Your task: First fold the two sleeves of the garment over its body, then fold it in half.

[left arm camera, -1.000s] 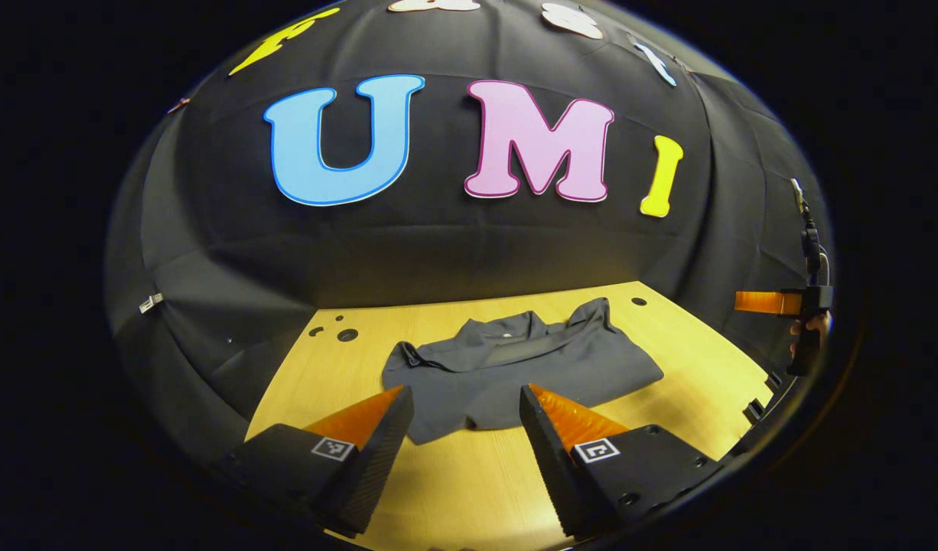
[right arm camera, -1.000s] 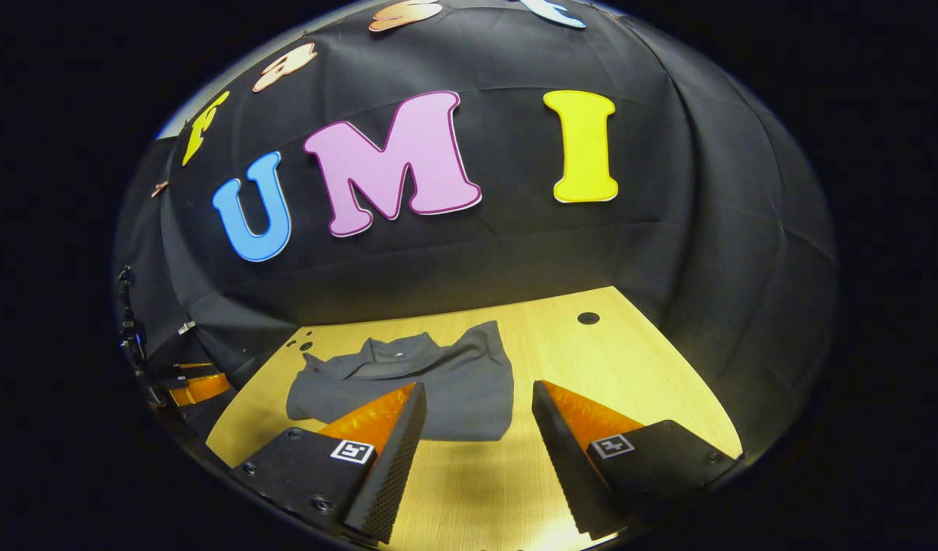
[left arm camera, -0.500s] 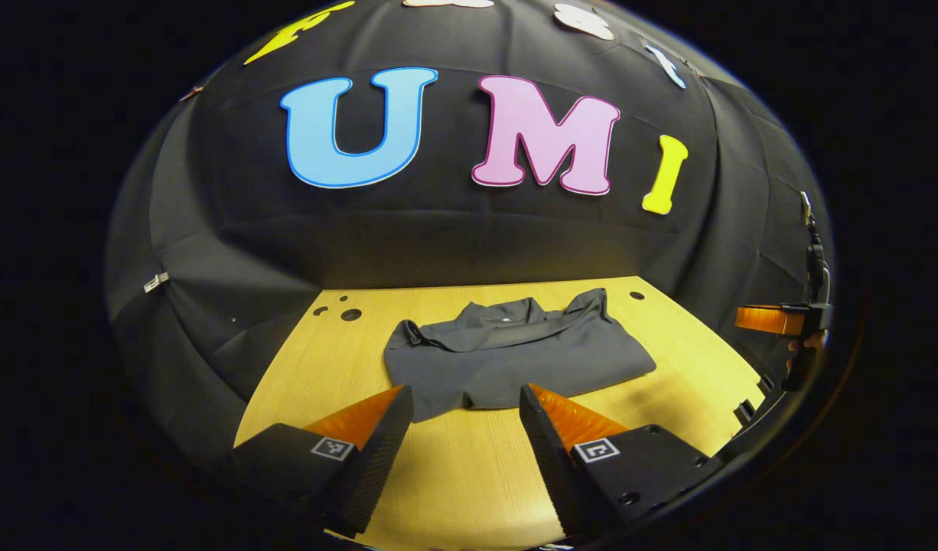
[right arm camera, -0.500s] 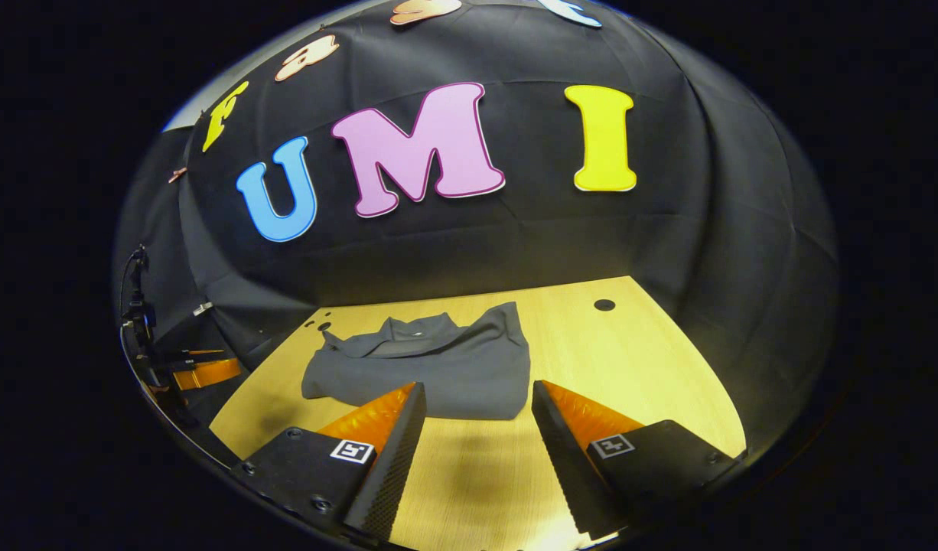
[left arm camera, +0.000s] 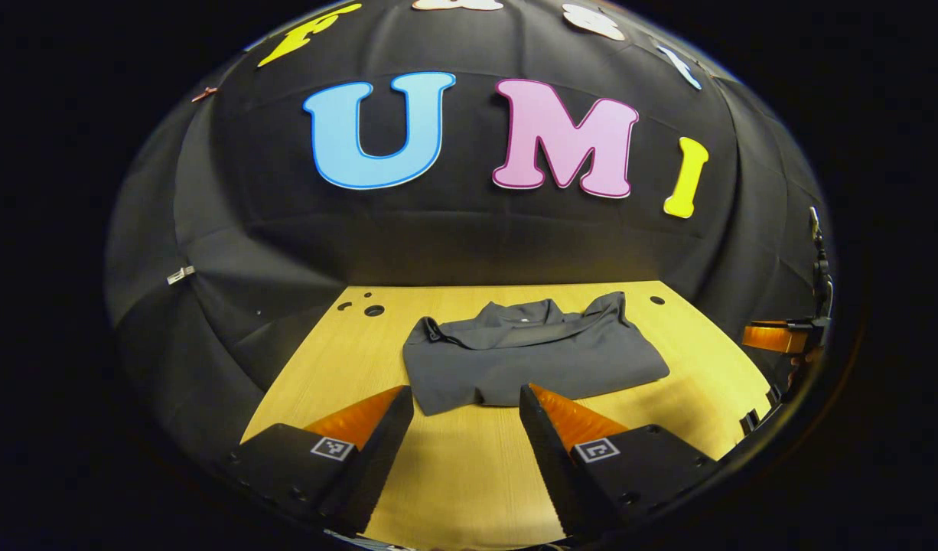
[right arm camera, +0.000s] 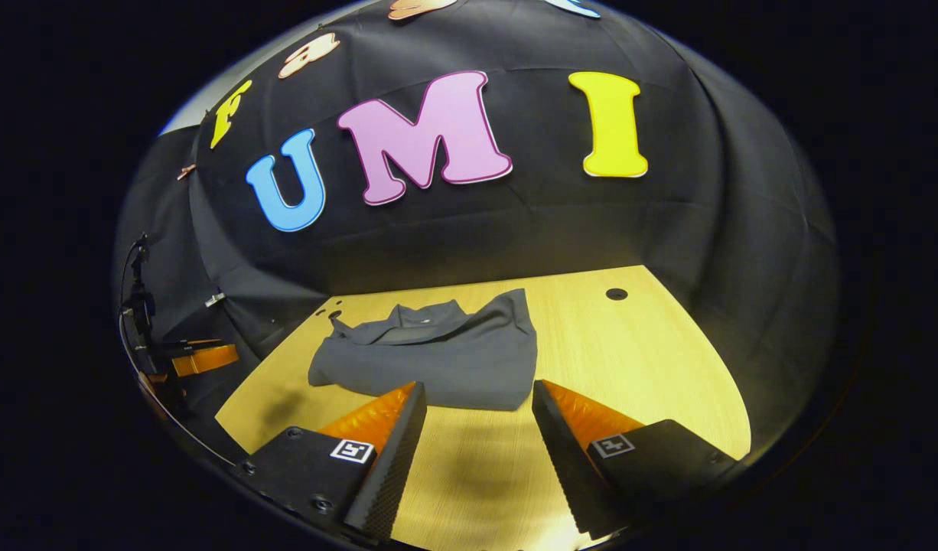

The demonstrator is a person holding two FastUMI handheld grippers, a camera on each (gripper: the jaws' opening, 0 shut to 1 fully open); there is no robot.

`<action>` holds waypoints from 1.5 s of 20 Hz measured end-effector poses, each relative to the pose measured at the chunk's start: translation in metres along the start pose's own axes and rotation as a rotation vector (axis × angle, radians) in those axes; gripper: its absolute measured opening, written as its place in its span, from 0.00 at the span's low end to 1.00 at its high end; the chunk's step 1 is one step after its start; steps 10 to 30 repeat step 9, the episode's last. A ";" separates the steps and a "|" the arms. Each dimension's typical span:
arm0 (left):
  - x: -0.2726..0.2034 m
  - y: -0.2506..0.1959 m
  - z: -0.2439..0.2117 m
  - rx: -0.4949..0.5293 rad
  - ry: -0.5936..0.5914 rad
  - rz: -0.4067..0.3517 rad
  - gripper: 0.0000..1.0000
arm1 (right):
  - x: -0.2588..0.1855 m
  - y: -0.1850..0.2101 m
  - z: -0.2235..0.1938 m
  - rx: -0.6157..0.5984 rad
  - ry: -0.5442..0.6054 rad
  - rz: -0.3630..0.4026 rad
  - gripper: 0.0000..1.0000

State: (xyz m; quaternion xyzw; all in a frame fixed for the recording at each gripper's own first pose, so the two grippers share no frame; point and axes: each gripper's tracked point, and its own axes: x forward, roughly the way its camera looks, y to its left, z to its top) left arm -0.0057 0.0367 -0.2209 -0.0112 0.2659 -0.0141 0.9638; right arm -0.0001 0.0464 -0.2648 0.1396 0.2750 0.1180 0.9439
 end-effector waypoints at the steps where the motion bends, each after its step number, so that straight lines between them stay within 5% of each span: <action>1: -0.002 -0.001 0.000 0.001 -0.002 -0.008 0.89 | -0.003 0.000 0.001 -0.005 -0.012 -0.011 0.87; 9: -0.026 -0.006 -0.005 0.081 -0.022 -0.062 0.89 | -0.047 0.020 0.017 -0.002 -0.084 -0.069 0.87; 30: -0.026 -0.006 -0.005 0.081 -0.022 -0.062 0.89 | -0.047 0.020 0.017 -0.002 -0.084 -0.069 0.87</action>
